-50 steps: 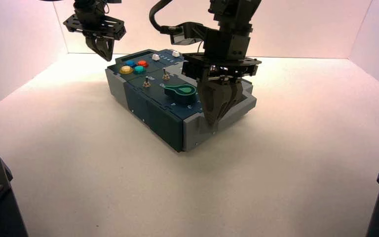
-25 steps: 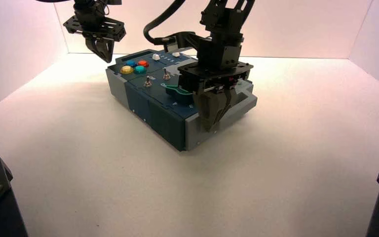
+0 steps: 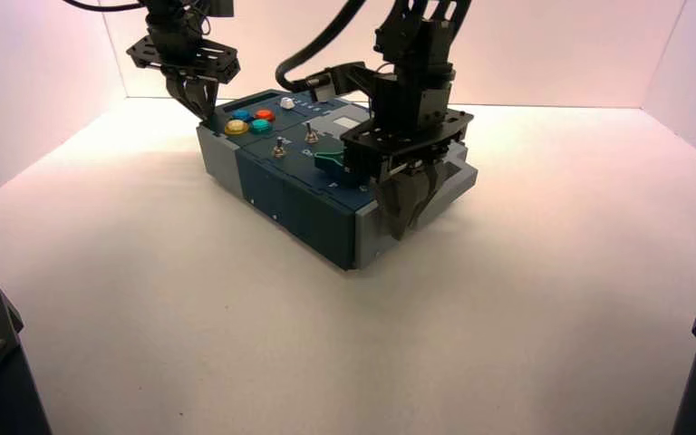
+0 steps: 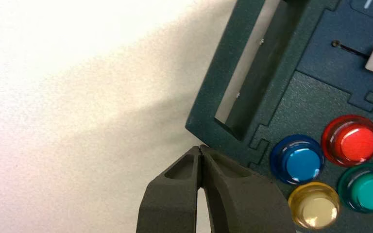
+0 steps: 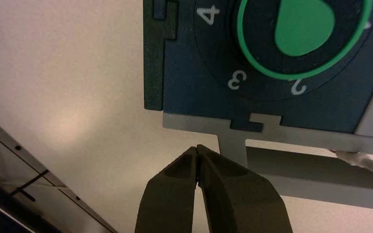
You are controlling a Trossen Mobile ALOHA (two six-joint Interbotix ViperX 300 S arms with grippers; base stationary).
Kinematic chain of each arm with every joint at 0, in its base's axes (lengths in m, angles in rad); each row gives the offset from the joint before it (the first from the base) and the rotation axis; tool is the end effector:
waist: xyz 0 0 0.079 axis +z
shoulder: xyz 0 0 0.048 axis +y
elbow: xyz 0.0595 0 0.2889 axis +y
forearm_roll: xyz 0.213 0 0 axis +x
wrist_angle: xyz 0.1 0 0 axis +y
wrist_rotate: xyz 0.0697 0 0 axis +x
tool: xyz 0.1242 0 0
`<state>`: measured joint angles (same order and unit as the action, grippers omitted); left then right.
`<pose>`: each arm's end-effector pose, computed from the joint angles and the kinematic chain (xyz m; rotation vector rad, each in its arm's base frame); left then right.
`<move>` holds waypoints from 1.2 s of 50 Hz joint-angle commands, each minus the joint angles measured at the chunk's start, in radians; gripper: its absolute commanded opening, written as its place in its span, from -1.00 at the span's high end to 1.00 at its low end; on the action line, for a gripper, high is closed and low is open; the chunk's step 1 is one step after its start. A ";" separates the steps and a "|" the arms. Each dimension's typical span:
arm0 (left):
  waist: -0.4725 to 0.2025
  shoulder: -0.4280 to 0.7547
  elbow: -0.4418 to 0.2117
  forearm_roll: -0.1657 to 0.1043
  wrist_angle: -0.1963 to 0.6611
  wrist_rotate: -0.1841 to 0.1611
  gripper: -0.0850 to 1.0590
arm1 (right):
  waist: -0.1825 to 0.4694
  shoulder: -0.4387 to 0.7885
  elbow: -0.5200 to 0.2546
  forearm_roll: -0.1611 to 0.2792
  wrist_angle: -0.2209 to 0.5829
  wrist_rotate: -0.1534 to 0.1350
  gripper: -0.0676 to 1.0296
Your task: Move the box away.
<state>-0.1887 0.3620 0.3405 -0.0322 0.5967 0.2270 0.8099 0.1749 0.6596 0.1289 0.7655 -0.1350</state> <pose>0.4403 -0.0877 -0.0129 0.2817 1.2764 -0.3066 0.2042 0.2395 -0.0239 -0.6097 1.5234 0.7287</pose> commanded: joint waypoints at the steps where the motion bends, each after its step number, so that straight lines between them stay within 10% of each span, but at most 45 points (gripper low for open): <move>1: -0.051 -0.018 -0.009 -0.014 0.005 -0.005 0.91 | -0.040 -0.038 0.008 -0.043 -0.017 0.034 0.92; 60: -0.230 -0.055 0.061 -0.124 0.043 -0.040 0.91 | -0.313 -0.081 0.106 -0.123 -0.209 0.078 0.92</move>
<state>-0.3083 0.3375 0.3896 -0.1181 0.6305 0.1917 0.5154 0.1028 0.7854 0.0061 0.6090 -0.0690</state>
